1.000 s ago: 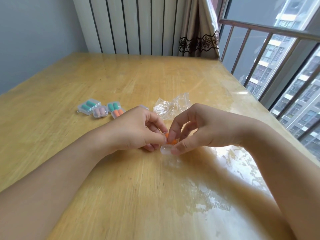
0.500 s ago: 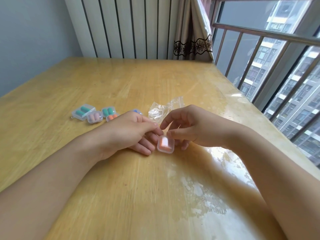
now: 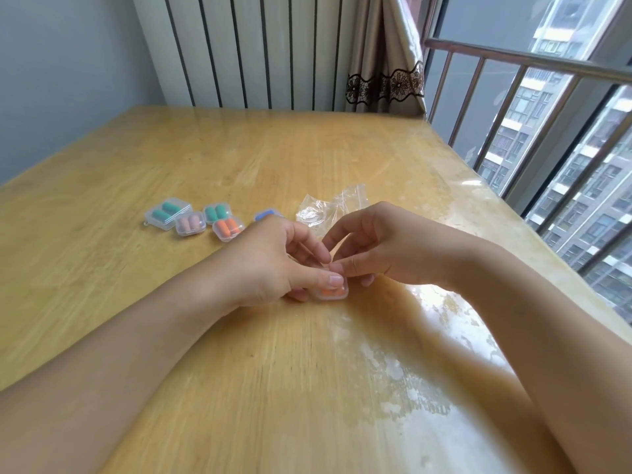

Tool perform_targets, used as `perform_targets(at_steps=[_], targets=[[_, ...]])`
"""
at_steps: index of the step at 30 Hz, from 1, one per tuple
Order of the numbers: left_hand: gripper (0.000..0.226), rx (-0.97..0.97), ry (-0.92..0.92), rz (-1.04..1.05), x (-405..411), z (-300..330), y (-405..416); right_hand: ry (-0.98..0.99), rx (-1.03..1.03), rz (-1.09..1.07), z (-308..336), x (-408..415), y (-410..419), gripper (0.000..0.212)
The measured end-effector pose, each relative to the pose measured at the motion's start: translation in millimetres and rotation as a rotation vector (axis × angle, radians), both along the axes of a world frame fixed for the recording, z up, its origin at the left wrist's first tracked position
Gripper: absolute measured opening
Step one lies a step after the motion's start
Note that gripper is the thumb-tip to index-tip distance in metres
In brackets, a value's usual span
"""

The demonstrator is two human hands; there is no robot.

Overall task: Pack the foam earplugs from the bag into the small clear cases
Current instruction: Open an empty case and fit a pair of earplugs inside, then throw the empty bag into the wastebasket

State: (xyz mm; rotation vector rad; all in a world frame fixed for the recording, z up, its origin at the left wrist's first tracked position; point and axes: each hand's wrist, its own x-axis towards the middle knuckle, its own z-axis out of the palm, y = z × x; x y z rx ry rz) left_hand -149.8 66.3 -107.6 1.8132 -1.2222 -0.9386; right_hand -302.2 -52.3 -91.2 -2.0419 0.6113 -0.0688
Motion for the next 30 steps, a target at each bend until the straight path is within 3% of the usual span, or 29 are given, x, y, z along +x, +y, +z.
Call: perform_targets(at_steps=[8,15,19,22,30], targets=[[0.027,-0.007,-0.029,-0.025,-3.2,3.6,0.9,0.02,-0.026,-0.082,-0.8,3.8,-0.3,0.023],[0.027,-0.125,-0.393,-0.082,-6.7,6.9,6.1,-0.003,-0.063,-0.038,4.4,-0.6,-1.3,0.02],[0.028,-0.238,-0.576,-0.002,5.6,11.6,6.2,-0.236,-0.185,-0.33,12.6,-9.2,-18.4,0.018],[0.031,-0.277,-0.663,0.084,19.2,11.3,4.3,-0.285,-0.292,-0.531,8.8,-11.0,-28.7,0.021],[0.031,-0.209,-0.757,0.139,30.9,-8.0,-11.8,-0.146,-0.33,-0.556,-10.4,5.6,-21.5,0.038]])
